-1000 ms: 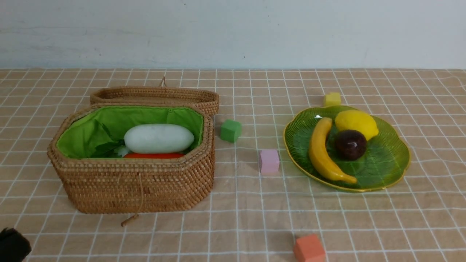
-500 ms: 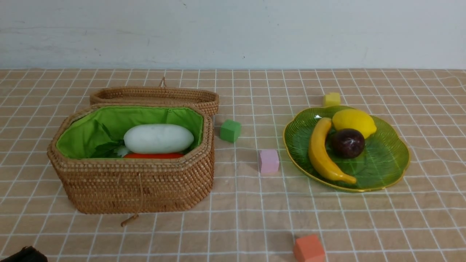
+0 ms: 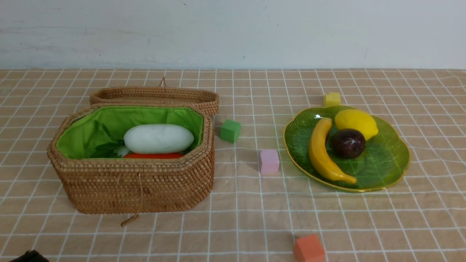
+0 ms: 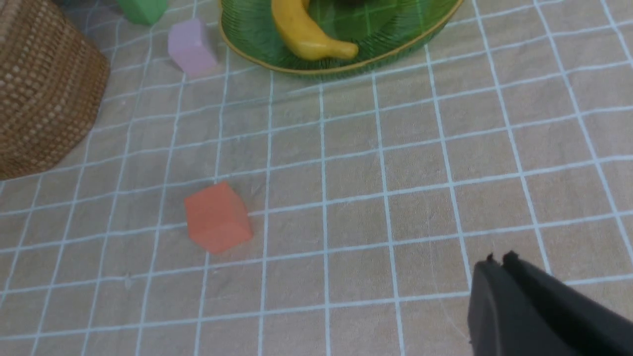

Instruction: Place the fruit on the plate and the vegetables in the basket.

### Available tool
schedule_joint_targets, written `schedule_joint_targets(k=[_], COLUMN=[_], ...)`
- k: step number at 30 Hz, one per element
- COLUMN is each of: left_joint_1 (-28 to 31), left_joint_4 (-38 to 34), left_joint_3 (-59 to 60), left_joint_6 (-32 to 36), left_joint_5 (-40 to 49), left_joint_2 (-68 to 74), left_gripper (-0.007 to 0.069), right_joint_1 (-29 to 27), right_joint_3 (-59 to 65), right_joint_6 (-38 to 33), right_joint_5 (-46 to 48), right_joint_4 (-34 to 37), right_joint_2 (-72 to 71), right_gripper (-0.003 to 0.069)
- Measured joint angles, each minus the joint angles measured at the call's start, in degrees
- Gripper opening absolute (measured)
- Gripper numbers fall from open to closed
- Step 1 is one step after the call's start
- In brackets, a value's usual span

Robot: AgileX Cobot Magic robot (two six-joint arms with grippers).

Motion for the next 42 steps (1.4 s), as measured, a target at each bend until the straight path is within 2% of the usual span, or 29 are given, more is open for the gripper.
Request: schedule_joint_targets(k=[4,6,8,10,13,16,42], left_joint_1=[0.0,0.0,0.0,0.0,0.0,0.0,0.0], left_joint_4=[0.0,0.0,0.0,0.0,0.0,0.0,0.0], left_joint_3=[0.0,0.0,0.0,0.0,0.0,0.0,0.0], left_joint_6=[0.0,0.0,0.0,0.0,0.0,0.0,0.0], left_joint_5=[0.0,0.1,0.4,0.6,0.7,0.7,0.9], left_joint_2=[0.0,0.0,0.0,0.0,0.0,0.0,0.0], left_gripper=[0.0029,0.0031,0.0034,0.0037,0.0040,0.0041,0.0063], right_joint_1=[0.0,0.0,-0.4,-1.3,-2.4,-2.7,-2.7], right_joint_3=[0.5,2.2,7.3,13.1,21.7,26.1,26.1], right_joint_6=[0.0,-0.6,-3.9,-6.9,-9.6,-10.3,-10.5], right_joint_5=[-1.9,-6.5,-16.7,-22.5,-27.2,-27.2,-26.8], right_joint_4=[-1.7,-1.6,-1.6,-1.6,-1.6,-1.7,-1.6], right_joint_2=[-0.7,-2.5,-6.1,-9.0,-13.0,-14.8,-15.0], right_gripper=[0.0017,0.0017,0.0017,0.0017,0.0017,0.0009,0.0008])
